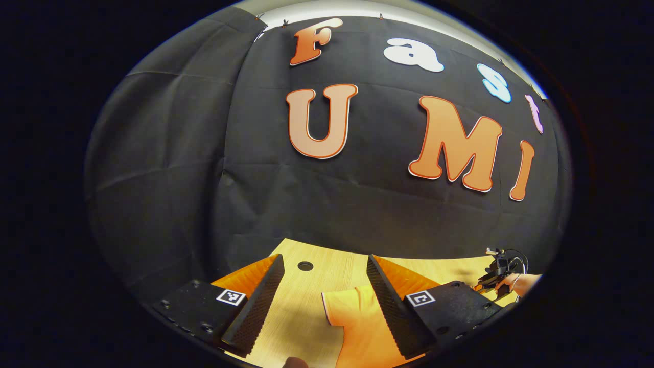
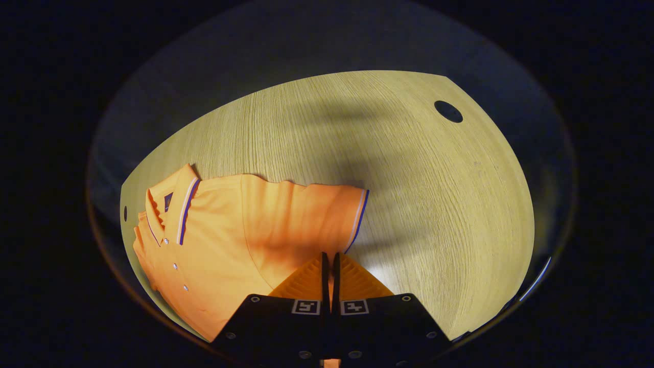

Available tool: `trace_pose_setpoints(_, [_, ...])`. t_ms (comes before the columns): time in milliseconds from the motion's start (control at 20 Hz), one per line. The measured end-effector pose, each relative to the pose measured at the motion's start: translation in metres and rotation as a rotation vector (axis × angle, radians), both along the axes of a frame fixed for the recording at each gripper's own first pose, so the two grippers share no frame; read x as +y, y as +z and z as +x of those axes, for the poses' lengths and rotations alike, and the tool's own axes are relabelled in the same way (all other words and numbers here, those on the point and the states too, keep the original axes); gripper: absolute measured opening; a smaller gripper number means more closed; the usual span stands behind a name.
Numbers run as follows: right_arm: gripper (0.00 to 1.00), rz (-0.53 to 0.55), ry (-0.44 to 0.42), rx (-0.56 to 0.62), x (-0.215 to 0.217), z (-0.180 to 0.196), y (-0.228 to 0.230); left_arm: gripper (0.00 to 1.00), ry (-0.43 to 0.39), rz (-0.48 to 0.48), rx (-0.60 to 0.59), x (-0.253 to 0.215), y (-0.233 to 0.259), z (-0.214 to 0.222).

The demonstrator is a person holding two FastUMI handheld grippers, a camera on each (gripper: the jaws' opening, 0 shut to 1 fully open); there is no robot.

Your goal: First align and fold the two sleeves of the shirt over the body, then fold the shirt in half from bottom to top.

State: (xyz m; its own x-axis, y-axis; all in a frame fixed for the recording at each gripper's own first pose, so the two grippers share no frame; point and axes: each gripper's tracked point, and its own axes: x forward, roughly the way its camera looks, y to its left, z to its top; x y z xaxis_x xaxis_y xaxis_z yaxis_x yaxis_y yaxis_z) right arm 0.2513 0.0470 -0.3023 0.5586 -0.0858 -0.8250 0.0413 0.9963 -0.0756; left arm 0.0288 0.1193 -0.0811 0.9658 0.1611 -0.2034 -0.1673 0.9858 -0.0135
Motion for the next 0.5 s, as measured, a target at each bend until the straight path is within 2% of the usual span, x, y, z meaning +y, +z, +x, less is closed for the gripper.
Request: trace_pose_setpoints(500, [0.0,0.04,-0.003,-0.051,0.018,-0.012,0.029,0.98,-0.005,-0.005,-0.008,0.015,0.002,-0.009])
